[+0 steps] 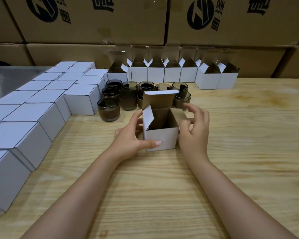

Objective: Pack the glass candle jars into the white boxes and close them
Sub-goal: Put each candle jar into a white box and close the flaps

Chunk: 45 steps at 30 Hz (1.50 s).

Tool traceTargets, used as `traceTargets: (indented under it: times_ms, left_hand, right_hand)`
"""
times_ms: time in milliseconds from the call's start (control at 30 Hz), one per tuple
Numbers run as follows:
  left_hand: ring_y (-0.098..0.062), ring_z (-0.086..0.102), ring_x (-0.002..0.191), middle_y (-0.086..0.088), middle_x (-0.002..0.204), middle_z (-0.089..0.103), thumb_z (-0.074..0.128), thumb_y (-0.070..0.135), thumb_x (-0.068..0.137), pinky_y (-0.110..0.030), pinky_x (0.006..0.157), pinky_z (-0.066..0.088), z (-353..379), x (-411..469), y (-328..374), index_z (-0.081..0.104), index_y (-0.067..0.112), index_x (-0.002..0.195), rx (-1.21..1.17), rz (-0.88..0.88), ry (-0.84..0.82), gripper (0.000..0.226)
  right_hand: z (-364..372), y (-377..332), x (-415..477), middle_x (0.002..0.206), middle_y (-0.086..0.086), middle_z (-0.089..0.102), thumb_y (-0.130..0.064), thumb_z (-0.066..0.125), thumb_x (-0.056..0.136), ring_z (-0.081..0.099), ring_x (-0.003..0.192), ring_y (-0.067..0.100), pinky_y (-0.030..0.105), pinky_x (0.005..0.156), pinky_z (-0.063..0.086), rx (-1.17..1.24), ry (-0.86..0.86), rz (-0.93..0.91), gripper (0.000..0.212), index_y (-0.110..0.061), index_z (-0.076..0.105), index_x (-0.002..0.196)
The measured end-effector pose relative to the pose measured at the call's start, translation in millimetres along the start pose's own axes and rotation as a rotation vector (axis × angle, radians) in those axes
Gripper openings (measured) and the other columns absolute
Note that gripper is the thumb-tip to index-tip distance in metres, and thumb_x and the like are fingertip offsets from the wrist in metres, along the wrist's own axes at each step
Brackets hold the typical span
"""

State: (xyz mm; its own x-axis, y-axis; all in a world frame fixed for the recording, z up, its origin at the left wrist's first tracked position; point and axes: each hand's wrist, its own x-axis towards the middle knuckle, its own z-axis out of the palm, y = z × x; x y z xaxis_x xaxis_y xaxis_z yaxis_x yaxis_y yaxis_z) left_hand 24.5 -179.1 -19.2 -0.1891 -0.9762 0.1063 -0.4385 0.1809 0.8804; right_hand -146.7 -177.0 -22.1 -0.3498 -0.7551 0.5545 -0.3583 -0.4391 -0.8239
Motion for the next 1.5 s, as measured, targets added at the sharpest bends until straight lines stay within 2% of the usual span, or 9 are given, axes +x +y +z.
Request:
traceTargets:
  times_ms: [100,233,367,500,667,767,867,1100,1500]
  left_hand:
    - [-0.009,0.053,0.123,0.024,0.125,0.054,0.079,0.063,0.041,-0.047,0.112,0.030,-0.2,1.1,-1.2,0.029,0.061,0.130,-0.012,-0.002,-0.008,0.102]
    - [-0.013,0.052,0.124,0.012,0.132,0.055,0.082,0.055,0.045,-0.046,0.110,0.035,0.4,3.0,-3.1,0.029,0.053,0.137,-0.065,0.003,-0.023,0.106]
    - [-0.012,0.054,0.123,0.005,0.134,0.054,0.082,0.031,0.061,-0.037,0.102,0.047,2.4,1.6,-2.6,0.031,0.038,0.144,-0.220,0.070,-0.075,0.098]
    - [0.005,0.059,0.108,0.017,0.123,0.058,0.068,0.054,0.067,-0.016,0.084,0.049,16.1,3.2,9.6,0.037,0.029,0.142,-0.374,0.037,0.003,0.084]
    - [0.003,0.056,0.113,0.017,0.121,0.063,0.030,0.066,0.090,-0.020,0.097,0.044,26.3,7.4,13.0,0.060,0.037,0.124,-0.419,-0.069,0.111,0.054]
    - [-0.009,0.070,0.090,0.005,0.089,0.075,0.026,0.047,0.101,-0.023,0.077,0.055,21.7,5.8,10.1,0.077,0.031,0.084,-0.604,-0.177,0.122,0.055]
    - [-0.031,0.062,0.098,-0.016,0.101,0.068,0.039,0.027,0.098,-0.048,0.097,0.047,15.8,9.3,4.6,0.065,0.009,0.099,-0.689,-0.242,0.188,0.032]
    - [-0.009,0.066,0.085,0.002,0.110,0.067,0.046,0.014,0.077,-0.022,0.068,0.052,9.7,12.4,-4.1,0.056,0.026,0.117,-0.753,0.130,0.129,0.043]
    - [-0.011,0.060,0.081,0.013,0.082,0.070,0.046,0.020,0.072,-0.025,0.070,0.048,8.0,10.6,2.1,0.063,0.024,0.110,-0.600,0.086,0.199,0.042]
  right_hand:
    - [-1.1,4.2,3.6,0.112,-0.003,0.050,0.004,0.043,0.089,0.051,0.099,-0.004,0.026,0.084,0.049,0.110,-0.027,0.132,0.039,-0.027,0.066,0.084]
    - [-2.0,4.1,2.4,0.115,0.001,0.059,0.000,0.052,0.089,0.050,0.100,-0.012,0.009,0.080,0.042,0.108,-0.059,0.076,0.024,-0.018,0.067,0.085]
    - [-2.1,7.5,0.6,0.122,-0.008,0.057,-0.008,0.056,0.090,0.052,0.116,0.001,0.015,0.091,0.042,0.068,-0.109,0.081,0.013,-0.021,0.060,0.089]
    - [-1.0,2.3,-0.6,0.102,-0.006,0.059,-0.017,0.052,0.080,0.055,0.099,-0.001,0.007,0.078,0.041,0.100,-0.095,0.040,0.011,-0.018,0.057,0.090]
    - [-0.7,1.3,-0.4,0.107,0.001,0.053,-0.014,0.048,0.079,0.056,0.101,0.002,0.009,0.084,0.043,0.095,-0.150,0.002,0.024,-0.021,0.061,0.098]
    - [-2.3,0.8,-0.2,0.109,0.001,0.053,-0.013,0.046,0.081,0.052,0.099,-0.011,0.002,0.077,0.038,0.112,-0.166,-0.002,0.030,-0.024,0.061,0.104]
    - [-2.9,-0.4,-0.6,0.105,-0.004,0.049,-0.012,0.043,0.082,0.047,0.094,-0.013,0.001,0.074,0.037,0.115,-0.192,-0.013,0.037,-0.028,0.061,0.111]
    - [-1.5,-2.0,-0.2,0.102,-0.004,0.044,-0.019,0.035,0.082,0.045,0.105,0.015,0.015,0.093,0.036,0.027,-0.226,0.052,0.052,-0.029,0.052,0.131]
    - [-4.9,-1.8,3.7,0.095,-0.018,0.046,-0.034,0.032,0.082,0.046,0.101,0.007,0.006,0.082,0.033,-0.104,-0.304,0.074,0.056,-0.026,0.056,0.132]
